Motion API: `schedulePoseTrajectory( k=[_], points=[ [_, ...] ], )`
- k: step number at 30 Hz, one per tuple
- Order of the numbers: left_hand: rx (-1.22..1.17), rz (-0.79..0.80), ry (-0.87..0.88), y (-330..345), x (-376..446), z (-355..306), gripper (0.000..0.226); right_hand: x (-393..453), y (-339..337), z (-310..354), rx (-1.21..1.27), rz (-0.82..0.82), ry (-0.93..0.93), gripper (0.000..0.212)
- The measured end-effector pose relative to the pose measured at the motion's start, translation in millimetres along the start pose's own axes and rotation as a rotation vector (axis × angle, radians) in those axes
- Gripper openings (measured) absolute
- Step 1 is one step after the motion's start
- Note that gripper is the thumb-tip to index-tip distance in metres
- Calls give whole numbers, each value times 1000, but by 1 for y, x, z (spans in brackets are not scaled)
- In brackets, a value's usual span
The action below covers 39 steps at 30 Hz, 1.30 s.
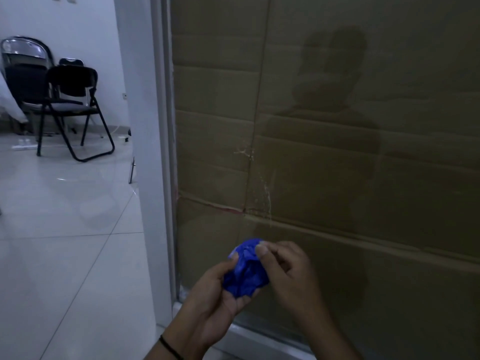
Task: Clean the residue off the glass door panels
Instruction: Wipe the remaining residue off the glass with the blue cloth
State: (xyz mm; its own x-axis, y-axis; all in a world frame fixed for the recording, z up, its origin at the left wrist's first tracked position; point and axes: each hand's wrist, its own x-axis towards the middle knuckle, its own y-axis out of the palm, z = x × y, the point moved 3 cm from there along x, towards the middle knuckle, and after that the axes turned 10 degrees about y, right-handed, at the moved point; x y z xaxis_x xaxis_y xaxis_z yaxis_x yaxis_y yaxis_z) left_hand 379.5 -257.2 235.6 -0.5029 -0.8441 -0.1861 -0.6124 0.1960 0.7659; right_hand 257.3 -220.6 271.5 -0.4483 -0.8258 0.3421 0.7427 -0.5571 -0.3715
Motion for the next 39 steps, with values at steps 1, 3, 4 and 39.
schedulePoseTrajectory(
  k=[1,3,4,39],
  points=[
    [-18,-8,13,1,0,0,32,-3,2,-1,-44,25,-29,13],
    [-27,0,11,3,-1,2,30,-3,2,-1,-149,13,-57,9],
    [-20,18,-2,4,-2,3,31,0,-1,-1,-152,-1,-20,8],
    [153,43,362,-2,42,46,40,-26,-27,-53,246,-184,526,25]
  ],
)
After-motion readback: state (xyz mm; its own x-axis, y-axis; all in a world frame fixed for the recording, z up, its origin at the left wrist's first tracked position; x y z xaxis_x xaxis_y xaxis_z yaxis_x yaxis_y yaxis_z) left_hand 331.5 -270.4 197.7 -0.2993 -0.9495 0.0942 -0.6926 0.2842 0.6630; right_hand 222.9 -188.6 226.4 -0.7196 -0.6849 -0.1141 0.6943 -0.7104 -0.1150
